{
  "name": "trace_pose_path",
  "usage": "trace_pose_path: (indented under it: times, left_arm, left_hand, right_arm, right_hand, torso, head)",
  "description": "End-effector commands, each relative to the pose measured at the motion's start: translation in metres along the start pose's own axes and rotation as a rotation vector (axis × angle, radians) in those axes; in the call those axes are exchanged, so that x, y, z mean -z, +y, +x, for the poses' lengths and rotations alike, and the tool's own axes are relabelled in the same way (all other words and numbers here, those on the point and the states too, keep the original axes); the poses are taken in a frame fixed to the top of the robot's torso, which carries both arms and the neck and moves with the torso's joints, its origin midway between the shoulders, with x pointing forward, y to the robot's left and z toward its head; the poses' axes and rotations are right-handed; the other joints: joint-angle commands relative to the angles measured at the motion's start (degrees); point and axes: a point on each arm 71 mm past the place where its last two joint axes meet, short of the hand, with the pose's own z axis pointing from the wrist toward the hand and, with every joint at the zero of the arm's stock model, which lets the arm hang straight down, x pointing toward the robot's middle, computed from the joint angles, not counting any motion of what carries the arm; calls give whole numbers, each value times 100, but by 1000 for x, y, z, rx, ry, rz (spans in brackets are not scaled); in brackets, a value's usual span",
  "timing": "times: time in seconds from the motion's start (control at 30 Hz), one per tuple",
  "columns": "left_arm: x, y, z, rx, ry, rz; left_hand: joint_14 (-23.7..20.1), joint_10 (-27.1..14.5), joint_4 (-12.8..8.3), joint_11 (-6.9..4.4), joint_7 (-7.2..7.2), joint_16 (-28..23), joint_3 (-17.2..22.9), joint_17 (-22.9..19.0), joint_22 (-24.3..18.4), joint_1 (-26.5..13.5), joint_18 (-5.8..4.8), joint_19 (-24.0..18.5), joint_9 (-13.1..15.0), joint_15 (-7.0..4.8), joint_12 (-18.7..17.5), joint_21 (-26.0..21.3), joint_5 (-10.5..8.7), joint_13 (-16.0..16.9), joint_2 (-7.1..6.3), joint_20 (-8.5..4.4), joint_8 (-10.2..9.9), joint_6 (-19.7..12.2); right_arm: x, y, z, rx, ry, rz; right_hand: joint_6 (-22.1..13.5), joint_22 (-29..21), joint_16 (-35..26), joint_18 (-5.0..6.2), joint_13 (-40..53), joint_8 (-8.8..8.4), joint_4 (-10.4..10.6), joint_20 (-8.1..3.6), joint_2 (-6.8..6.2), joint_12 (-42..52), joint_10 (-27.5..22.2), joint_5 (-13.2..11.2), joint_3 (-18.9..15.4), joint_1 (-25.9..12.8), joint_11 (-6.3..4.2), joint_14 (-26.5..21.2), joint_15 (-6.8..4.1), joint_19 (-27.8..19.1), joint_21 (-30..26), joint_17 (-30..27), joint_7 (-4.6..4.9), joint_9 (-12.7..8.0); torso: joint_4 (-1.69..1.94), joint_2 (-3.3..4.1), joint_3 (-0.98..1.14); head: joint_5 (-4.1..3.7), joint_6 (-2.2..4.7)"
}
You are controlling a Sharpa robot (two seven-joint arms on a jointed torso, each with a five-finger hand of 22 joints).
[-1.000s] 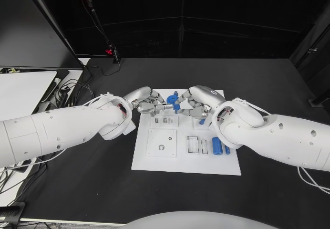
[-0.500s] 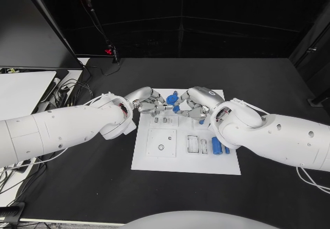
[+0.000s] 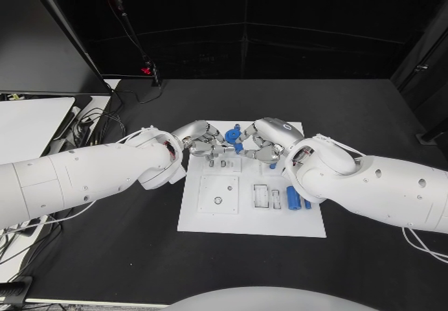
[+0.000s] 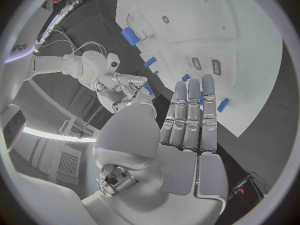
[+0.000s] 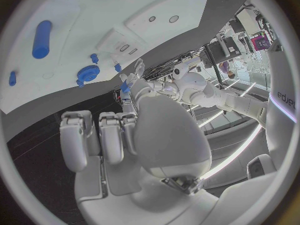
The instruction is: Assemble the parts on the task board
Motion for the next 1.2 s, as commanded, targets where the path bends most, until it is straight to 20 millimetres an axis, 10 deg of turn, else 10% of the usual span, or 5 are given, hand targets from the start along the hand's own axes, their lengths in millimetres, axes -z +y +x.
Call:
trace_pose_path:
  times: [0.03,1.2]
  left_arm:
    - [-1,0,1,-4,13,-8]
    - [-3,5,1,-7,32,-46]
  left_hand:
    - [19,-24,2,-2,0,-21,31,6,7,53,62,-39,7,17,-21,-14,26,7,-2,-14,-30,21]
    - [-25,-66,10,22,28,-63,44,26,13,103,56,-70,2,36,-74,-39,35,21,77,-4,-108,-63]
  right_arm:
    - [0,3,-2,4,-12,-16]
    - [2,6,-1,-5,-13,-31]
  right_hand:
    - [28,1509,14,-87,1506,38,-22,40,20,14,596,16,2,8,52,595,43,585,-1,1509,4,10]
    - [27,1509,14,-87,1506,34,-29,44,14,14,596,12,1,10,56,595,46,585,-1,1509,7,8]
  torso:
    - [6,-2,0]
    - [2,-2,-1]
  head:
    - [-19,-20]
    - [12,-26]
